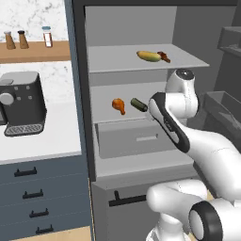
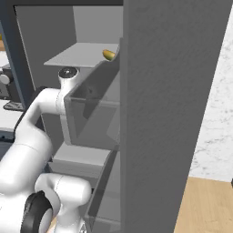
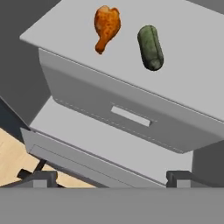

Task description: Place one cucumber and one chicken drumstick in each tupperware on the nearby counter, to pack two identical lunches.

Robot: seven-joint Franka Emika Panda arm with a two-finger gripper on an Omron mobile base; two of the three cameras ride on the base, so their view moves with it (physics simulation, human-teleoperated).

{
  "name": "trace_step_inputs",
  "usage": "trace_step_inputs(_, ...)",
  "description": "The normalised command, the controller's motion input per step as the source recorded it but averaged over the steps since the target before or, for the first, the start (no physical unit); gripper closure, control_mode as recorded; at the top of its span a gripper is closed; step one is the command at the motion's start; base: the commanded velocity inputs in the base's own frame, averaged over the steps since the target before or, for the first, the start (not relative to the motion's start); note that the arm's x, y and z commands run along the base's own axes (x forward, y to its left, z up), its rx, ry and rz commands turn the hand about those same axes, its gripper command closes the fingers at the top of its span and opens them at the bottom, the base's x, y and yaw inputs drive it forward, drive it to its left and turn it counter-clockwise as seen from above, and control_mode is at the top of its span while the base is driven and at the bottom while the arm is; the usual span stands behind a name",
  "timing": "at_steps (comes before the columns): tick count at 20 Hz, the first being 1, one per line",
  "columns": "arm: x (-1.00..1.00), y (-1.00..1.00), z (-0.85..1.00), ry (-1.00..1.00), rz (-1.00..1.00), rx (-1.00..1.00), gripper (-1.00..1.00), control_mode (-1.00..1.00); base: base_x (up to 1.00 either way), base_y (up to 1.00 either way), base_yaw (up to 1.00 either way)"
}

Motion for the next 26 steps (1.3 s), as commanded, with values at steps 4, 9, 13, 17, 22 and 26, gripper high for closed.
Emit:
trace_step_inputs(4,0.66,0.00,0.00,0.00,0.00,0.00,-1.00,-1.00,0.00,0.00,0.00)
trace_step_inputs(9,0.59,-0.03,-0.05,0.00,0.00,0.00,-1.00,-1.00,0.00,0.00,0.00)
trace_step_inputs(13,0.40,-0.13,-0.22,-0.01,0.00,0.00,-1.00,-1.00,0.00,0.00,0.00)
trace_step_inputs(17,0.43,-0.08,-0.31,-0.12,0.00,0.00,-1.00,-1.00,0.00,0.00,0.00)
trace_step_inputs(22,0.54,0.00,-0.15,-0.08,0.00,0.00,-1.00,-1.00,0.00,0.00,0.00)
trace_step_inputs(26,0.50,0.00,-0.13,-0.04,0.00,0.00,-1.00,-1.00,0.00,0.00,0.00)
